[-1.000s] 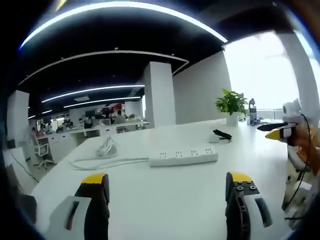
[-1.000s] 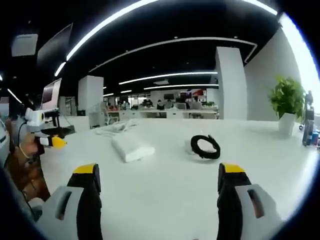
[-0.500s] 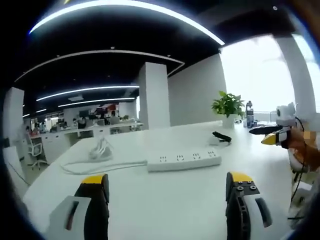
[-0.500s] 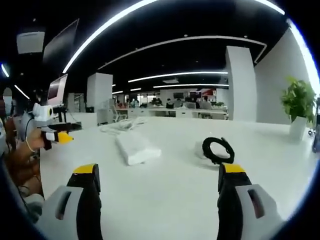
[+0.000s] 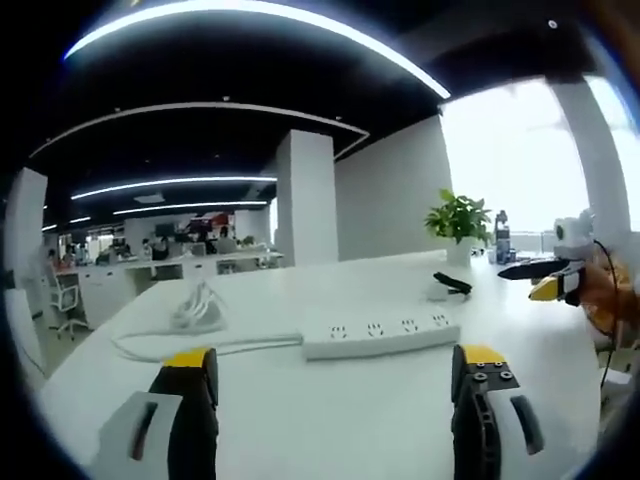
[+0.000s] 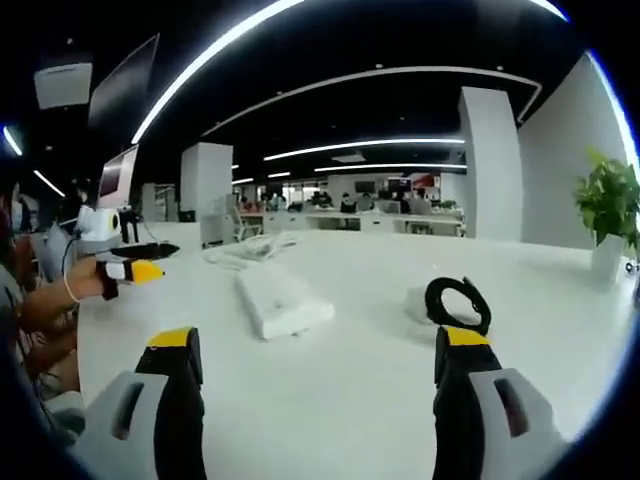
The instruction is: Straighten the power strip on the desk, plug the charger into it
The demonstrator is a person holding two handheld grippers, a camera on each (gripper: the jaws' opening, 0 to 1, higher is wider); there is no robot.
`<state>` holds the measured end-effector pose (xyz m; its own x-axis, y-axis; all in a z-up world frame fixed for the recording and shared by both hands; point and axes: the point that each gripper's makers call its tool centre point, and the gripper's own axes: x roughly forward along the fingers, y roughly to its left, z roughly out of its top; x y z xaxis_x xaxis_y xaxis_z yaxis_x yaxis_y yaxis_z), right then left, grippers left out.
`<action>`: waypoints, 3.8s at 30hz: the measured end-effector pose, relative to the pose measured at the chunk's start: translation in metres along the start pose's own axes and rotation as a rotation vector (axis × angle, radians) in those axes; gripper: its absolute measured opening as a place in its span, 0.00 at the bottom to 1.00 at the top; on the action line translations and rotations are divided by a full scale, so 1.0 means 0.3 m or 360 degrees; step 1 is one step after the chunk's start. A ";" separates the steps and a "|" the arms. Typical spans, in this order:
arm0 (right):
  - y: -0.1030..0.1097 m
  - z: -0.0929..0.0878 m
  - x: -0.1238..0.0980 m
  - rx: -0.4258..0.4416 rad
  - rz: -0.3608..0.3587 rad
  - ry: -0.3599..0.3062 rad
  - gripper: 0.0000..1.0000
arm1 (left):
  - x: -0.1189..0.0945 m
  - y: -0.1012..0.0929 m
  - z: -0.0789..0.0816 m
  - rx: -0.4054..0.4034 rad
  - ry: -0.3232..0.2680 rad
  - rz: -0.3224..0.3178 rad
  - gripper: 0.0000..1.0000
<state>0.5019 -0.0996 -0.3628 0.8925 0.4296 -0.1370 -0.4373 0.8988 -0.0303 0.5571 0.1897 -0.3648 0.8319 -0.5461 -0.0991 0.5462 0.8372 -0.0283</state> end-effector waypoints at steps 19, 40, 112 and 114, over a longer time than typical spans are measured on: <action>0.025 -0.054 0.136 -0.0024 0.0031 0.0118 0.88 | 0.164 0.085 -0.046 -0.0004 0.0050 -0.0042 0.98; 0.119 -0.027 0.244 -0.0036 0.0150 0.0156 0.83 | 0.278 0.042 -0.068 0.0081 0.0229 -0.0312 0.91; 0.157 -0.123 0.364 -0.0058 0.0092 0.0372 0.61 | 0.386 -0.008 -0.148 0.0139 0.0526 -0.0521 0.62; 0.160 -0.124 0.366 -0.0049 0.0097 0.0371 0.60 | 0.387 -0.007 -0.146 0.0142 0.0525 -0.0523 0.60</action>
<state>0.5750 -0.0126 -0.4162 0.8164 0.4478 -0.3645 -0.4958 0.8673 -0.0450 0.6483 0.1258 -0.4199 0.5457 -0.7308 -0.4101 0.7937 0.6077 -0.0268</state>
